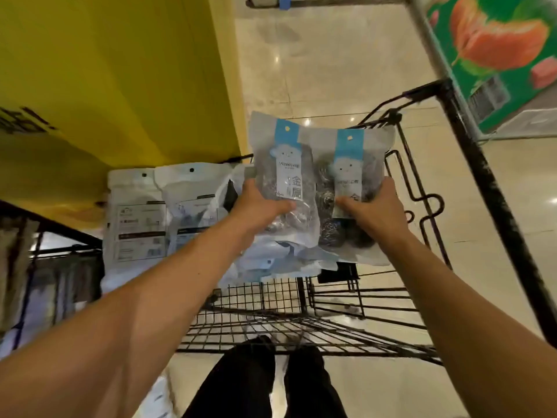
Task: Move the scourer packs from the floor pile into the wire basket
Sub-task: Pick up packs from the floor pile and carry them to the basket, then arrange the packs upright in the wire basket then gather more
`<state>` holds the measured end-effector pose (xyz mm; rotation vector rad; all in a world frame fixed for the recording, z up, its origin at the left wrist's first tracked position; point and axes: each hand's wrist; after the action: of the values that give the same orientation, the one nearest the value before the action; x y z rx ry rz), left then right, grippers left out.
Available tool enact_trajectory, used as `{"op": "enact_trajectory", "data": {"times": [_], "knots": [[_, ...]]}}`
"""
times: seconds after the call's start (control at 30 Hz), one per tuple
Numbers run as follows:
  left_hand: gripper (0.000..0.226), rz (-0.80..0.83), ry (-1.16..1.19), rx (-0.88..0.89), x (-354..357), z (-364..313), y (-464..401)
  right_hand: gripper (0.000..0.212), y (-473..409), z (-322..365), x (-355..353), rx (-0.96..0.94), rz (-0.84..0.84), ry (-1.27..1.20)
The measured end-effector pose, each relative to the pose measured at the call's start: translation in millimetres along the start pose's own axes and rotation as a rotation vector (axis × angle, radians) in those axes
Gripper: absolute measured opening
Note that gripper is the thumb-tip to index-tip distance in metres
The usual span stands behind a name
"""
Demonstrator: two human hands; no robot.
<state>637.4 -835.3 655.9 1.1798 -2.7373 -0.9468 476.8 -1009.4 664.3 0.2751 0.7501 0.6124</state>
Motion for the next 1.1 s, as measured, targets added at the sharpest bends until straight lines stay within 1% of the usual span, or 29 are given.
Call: {"op": "enact_trajectory", "data": {"times": [0.07,0.13,0.2,0.33,0.37,0.47,0.53,0.6,0.63,0.73,0.83,0.9,1.0,1.1], "knots": [[0.087,-0.074,-0.014,-0.029,10,-3,2,0.079,-9,-4,8,-0.046,-0.096,0.113],[0.099,-0.162,-0.102,0.000,17,0,6,0.086,-9,-8,17,-0.089,-0.186,0.217],[0.115,-0.230,-0.219,0.052,18,7,11,0.082,-5,-16,23,-0.158,-0.222,0.294],[0.110,-0.222,-0.337,0.026,8,14,30,0.065,13,-28,18,-0.235,-0.236,0.350],[0.112,-0.215,-0.333,0.025,4,16,35,0.060,19,-31,14,-0.246,-0.234,0.349],[0.113,-0.229,-0.209,0.014,-8,23,51,0.049,38,-42,-1,-0.299,-0.183,0.330],[0.109,-0.260,-0.151,0.001,-12,28,73,0.034,53,-44,-12,-0.321,-0.081,0.248],[0.097,-0.308,-0.086,0.002,-13,36,106,0.011,71,-48,-22,-0.328,0.112,0.177],[0.089,-0.329,-0.047,-0.004,-12,42,124,0.005,80,-52,-25,-0.351,0.203,0.182],[0.060,-0.385,0.066,-0.047,-6,69,178,0.008,100,-66,-27,-0.360,0.441,0.175],[0.030,-0.450,0.074,-0.100,6,106,233,0.010,114,-77,-20,-0.369,0.617,0.229],[0.023,-0.528,0.077,-0.164,13,140,271,0.010,126,-80,-15,-0.395,0.701,0.277],[0.019,-0.636,0.117,-0.325,25,190,333,0.009,148,-83,-6,-0.453,0.804,0.351],[0.017,-0.755,0.166,-0.463,38,238,392,0.007,171,-86,5,-0.581,0.824,0.443]]}}
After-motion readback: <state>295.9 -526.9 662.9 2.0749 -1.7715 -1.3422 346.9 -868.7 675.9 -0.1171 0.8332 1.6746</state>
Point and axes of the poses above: each hand's wrist, its own y-axis away from the middle knuckle, its own x-axis out of the palm, z = x × y, and after that the axes turned 5 degrees about x, right-handed
